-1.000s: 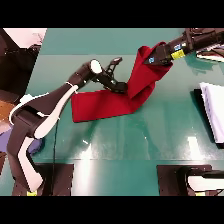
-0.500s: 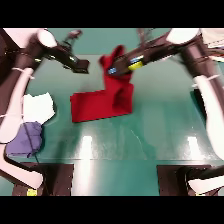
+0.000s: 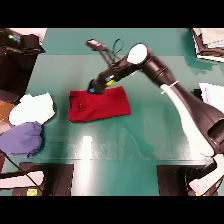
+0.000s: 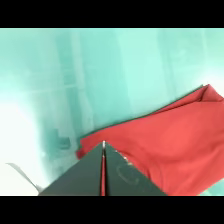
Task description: Fold the shirts.
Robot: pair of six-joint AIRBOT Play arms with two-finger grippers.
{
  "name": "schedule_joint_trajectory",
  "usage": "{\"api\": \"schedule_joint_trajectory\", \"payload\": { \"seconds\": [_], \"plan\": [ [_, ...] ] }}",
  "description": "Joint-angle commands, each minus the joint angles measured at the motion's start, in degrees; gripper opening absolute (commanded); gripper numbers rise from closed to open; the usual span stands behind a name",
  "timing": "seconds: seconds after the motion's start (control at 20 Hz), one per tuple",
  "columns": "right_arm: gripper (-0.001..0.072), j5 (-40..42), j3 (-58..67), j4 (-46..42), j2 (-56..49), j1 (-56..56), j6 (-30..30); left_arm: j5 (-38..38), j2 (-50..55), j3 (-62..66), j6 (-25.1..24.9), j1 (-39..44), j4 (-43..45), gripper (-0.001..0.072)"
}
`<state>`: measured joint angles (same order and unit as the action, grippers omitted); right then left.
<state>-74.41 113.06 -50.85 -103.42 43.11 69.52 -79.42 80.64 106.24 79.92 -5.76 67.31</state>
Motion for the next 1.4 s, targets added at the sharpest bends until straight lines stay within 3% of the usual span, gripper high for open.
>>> {"api": "schedule_joint_trajectory", "payload": {
  "seconds": [0.0, 0.2, 0.4, 0.45, 0.5, 0.55, 0.7, 0.95, 1.05, 1.15, 1.2, 1.3, 1.35],
  "plan": [
    [0.0546, -12.76, 0.33, -8.26, 1.29, -7.69, 6.32, -3.34, -1.84, -0.44, -0.46, -1.36, -0.94, 0.002],
    [0.0547, -15.02, -5.25, -7.15, 1.25, -17.35, 8.26, -3.54, -1.73, -4.37, -0.57, -1.18, -2.08, 0.002],
    [0.055, -7.91, -18.75, -4.09, 1.25, -22.95, 8.63, -1.81, -1.77, -9.55, -2.43, -1.18, -4.63, 0.002],
    [0.0572, -4.42, -22.1, -0.9, 1.25, -24.15, 8.59, -0.92, -1.77, -10.19, -2.43, -1.18, -4.79, 0.002],
    [0.069, -0.79, -25.22, 2.64, 1.22, -25.27, 8.57, -0.15, -1.77, -10.43, -2.54, -1.18, -4.85, 0.002],
    [0.0711, 2.16, -27.93, 6.29, 1.22, -26.01, 8.44, 0.48, -1.75, -10.43, -2.93, -1.18, -4.87, 0.002],
    [0.0688, 7.04, -33.33, 14.43, 0.33, -25.73, 4.7, 2.23, -1.73, -10.43, -3.02, -1.18, -5.11, 0.002],
    [0.0686, 9.4, -33.62, 18.82, -3.87, -19.93, 4.07, 2.84, -1.73, -10.43, -3.89, -1.18, -6.05, 0.002],
    [0.0524, 10.67, -33.64, 21.33, -4.37, -17.68, 0.68, 2.71, -1.73, -10.43, -3.91, -1.18, -6.05, 0.002],
    [0.0491, 11.37, -33.33, 21.24, -4.37, -15.87, -0.31, 2.67, -1.73, -10.43, -3.89, -1.18, -6.08, 0.002],
    [0.0431, 11.5, -33.29, 21.33, -4.35, -15.23, -0.85, 2.38, -1.73, -10.43, -3.89, -1.18, -6.25, 0.002],
    [0.0423, 11.45, -33.03, 21.27, -4.35, -14.38, -1.92, 1.84, -1.73, -10.43, -3.91, -0.87, -6.27, 0.002],
    [0.0321, 11.39, -32.59, 21.18, -4.35, -14.36, -2.64, 1.86, -1.73, -10.43, -3.89, -0.42, -6.38, 0.002]
  ]
}}
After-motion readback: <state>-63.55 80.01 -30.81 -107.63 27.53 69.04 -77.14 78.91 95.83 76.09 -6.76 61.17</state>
